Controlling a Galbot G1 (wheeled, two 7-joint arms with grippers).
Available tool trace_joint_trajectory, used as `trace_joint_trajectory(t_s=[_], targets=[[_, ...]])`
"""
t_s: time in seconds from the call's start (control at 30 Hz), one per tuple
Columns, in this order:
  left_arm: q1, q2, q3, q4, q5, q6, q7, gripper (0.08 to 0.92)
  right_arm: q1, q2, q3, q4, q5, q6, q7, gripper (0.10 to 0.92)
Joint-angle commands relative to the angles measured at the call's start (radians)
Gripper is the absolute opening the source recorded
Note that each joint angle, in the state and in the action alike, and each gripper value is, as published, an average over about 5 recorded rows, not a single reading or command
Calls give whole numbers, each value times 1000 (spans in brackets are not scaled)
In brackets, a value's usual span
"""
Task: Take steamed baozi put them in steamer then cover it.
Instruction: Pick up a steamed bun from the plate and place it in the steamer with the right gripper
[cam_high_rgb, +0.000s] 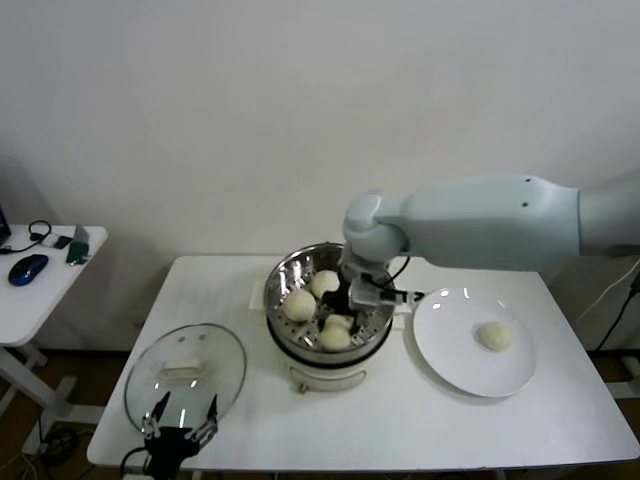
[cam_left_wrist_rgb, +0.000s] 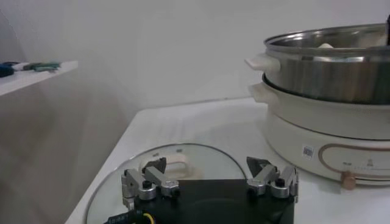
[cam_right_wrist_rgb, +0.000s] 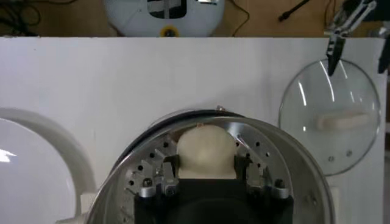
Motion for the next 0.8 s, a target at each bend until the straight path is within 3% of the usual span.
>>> trace_joint_trajectory(t_s=[0.03, 0.63, 0.8], targets=[[0, -2, 2, 1, 1, 0, 0, 823, -75, 32, 20, -76, -85, 18, 18, 602], [5, 1, 12, -6, 2, 2, 0, 823, -37, 54, 0, -91, 32, 21, -40, 610], [7, 0, 16, -10, 2, 3, 1, 823, 0, 39, -9, -101, 46, 23, -46, 719]])
